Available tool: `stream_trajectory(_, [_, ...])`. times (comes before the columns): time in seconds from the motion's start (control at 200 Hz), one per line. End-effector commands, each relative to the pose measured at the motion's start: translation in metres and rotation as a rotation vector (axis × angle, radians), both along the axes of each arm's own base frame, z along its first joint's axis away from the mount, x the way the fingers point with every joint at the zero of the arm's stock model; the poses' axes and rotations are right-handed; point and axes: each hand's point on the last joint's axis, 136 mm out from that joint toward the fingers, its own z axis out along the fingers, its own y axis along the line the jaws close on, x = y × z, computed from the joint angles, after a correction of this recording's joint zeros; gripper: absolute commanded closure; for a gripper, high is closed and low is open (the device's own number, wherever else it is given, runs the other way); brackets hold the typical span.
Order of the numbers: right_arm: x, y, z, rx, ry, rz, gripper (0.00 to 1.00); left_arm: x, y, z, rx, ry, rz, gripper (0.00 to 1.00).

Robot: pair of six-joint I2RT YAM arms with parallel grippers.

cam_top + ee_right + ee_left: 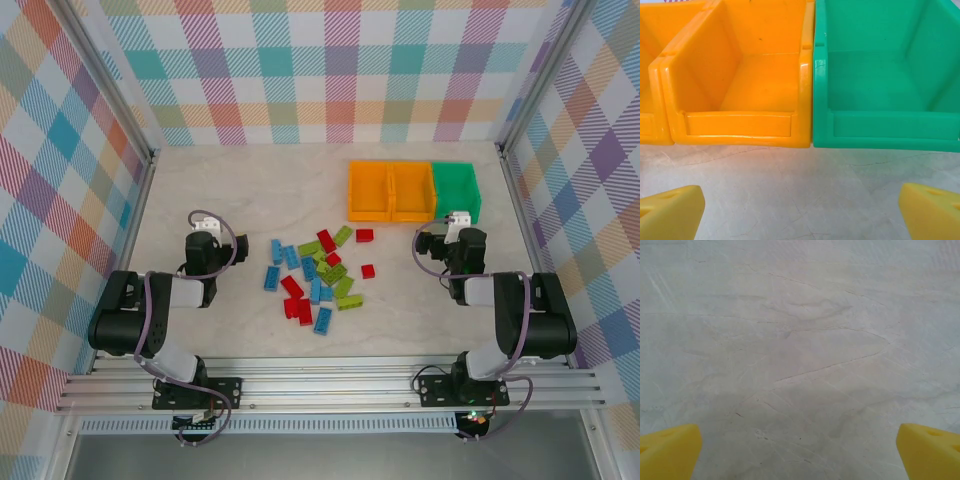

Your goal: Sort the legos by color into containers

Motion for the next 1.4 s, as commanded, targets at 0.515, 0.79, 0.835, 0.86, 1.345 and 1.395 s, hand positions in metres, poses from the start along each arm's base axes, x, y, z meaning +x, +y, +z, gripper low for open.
stream_trajectory(0.515, [0.004, -0.001, 0.019, 0.000, -0.049, -0.013, 0.00, 0.004, 0.000, 0.009, -0.011, -0.039, 0.004, 0.00])
stream_trajectory(0.79, [-0.056, -0.021, 0.087, 0.241, 0.012, -0.248, 0.00, 0.002, 0.002, 0.014, -0.009, -0.053, 0.015, 0.00])
stream_trajectory(0.835, [-0.072, -0.013, 0.096, 0.341, 0.083, -0.254, 0.00, 0.000, 0.004, 0.023, -0.006, -0.071, 0.026, 0.00])
stream_trajectory(0.86, [-0.080, -0.001, 0.102, 0.389, 0.123, -0.205, 0.00, -0.003, 0.005, 0.029, -0.003, -0.074, 0.041, 0.00])
stream_trajectory(1.345, [-0.169, 0.163, 0.078, 0.180, 1.010, 0.255, 0.00, -0.084, -0.080, 0.081, -0.408, 0.456, 0.201, 0.02])
stream_trajectory(1.395, [-0.160, 0.164, 0.067, 0.150, 0.996, 0.226, 0.00, -0.089, -0.102, 0.075, -0.400, 0.504, 0.138, 0.02])
